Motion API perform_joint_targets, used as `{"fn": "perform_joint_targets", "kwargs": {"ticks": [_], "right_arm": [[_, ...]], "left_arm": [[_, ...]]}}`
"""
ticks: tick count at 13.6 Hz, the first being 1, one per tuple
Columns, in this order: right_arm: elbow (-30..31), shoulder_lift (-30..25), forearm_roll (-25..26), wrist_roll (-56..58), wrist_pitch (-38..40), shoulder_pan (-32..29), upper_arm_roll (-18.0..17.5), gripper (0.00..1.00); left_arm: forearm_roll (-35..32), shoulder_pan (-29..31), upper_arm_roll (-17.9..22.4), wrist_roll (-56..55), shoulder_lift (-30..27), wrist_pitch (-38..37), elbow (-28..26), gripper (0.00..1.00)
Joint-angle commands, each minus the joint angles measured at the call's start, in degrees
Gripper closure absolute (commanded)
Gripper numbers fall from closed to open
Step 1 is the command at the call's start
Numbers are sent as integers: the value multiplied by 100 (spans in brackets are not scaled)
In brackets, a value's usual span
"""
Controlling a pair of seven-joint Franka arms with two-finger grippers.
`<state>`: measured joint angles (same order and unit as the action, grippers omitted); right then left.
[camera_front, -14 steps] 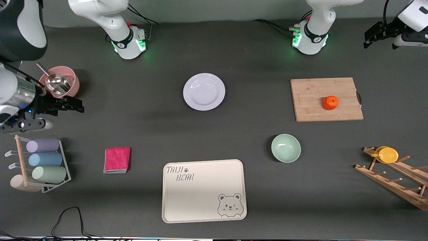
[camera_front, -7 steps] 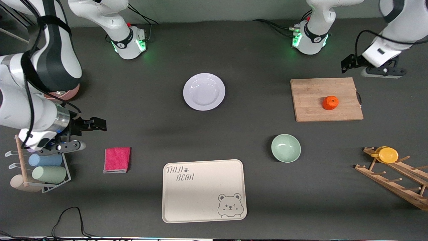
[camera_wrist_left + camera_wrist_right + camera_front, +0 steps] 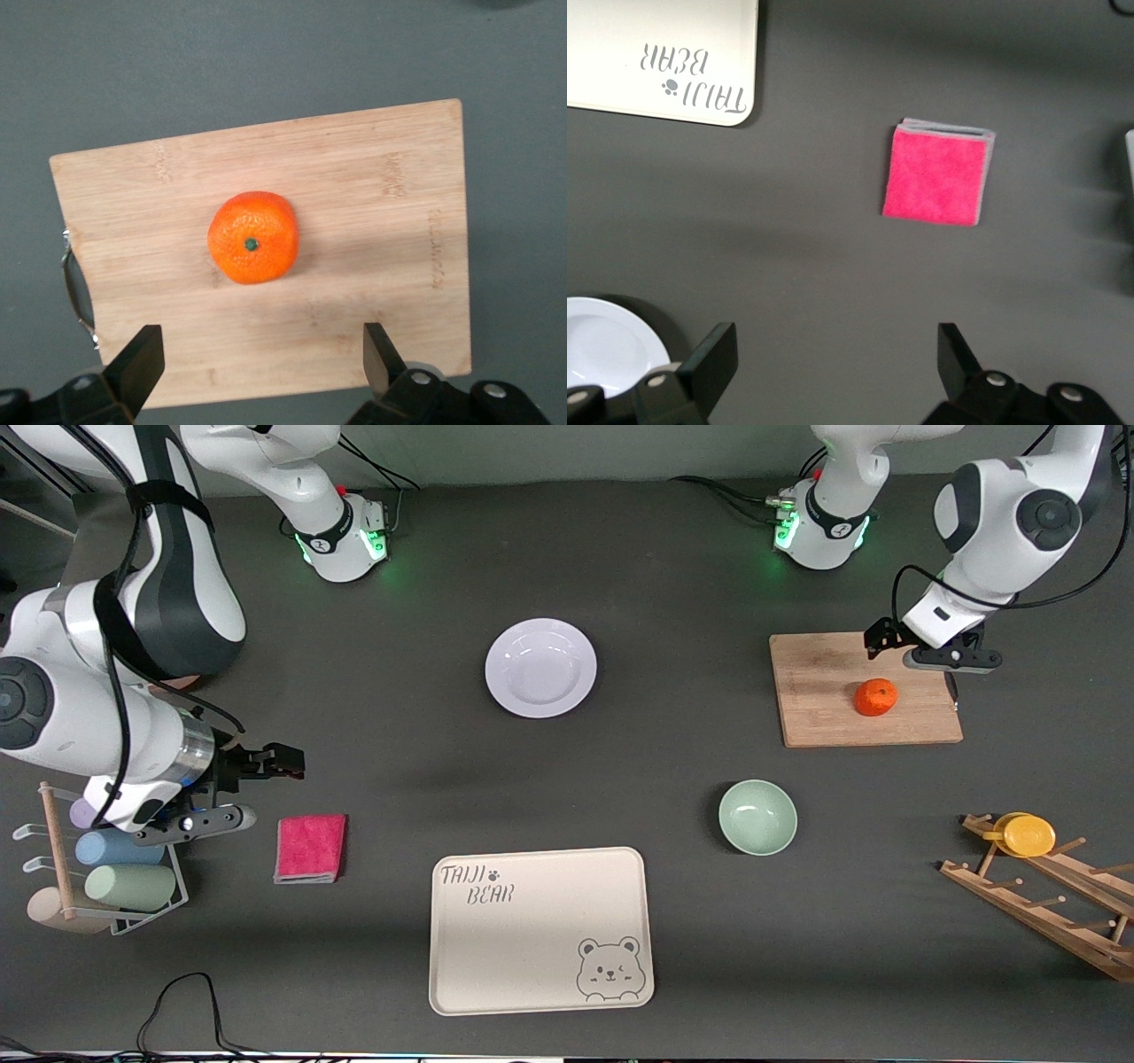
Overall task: Place orange and plate with both arms
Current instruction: 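Lower the left gripper onto the orange on the cutting board, then close the left gripper on the orange and lift it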
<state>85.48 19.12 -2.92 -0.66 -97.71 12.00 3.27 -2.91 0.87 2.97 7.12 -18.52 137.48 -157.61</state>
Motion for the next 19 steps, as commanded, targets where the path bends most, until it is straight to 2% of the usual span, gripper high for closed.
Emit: {"fn": "perform_joint_targets", "kwargs": {"ticks": [1, 5, 9, 14, 19], "right_arm": [[65, 22, -724, -312, 76, 5, 77, 0], [382, 4, -2069, -268, 147, -390, 104, 0], [724, -40, -2861, -242, 138, -593, 104, 0], [734, -40, -2916, -242, 138, -593, 130, 0], [751, -31, -2986, -241, 147, -672, 148, 0]], "left_arm": [[-105, 80, -7, 96, 540, 664, -86, 0], [-122, 88, 2, 96, 1165, 1473, -192, 0], [-122, 158, 2, 96, 1614, 2036, -209, 0], [-122, 167, 2, 96, 1931, 2494, -279, 0], [-122, 159, -7, 96, 2045, 2626, -271, 1]]}}
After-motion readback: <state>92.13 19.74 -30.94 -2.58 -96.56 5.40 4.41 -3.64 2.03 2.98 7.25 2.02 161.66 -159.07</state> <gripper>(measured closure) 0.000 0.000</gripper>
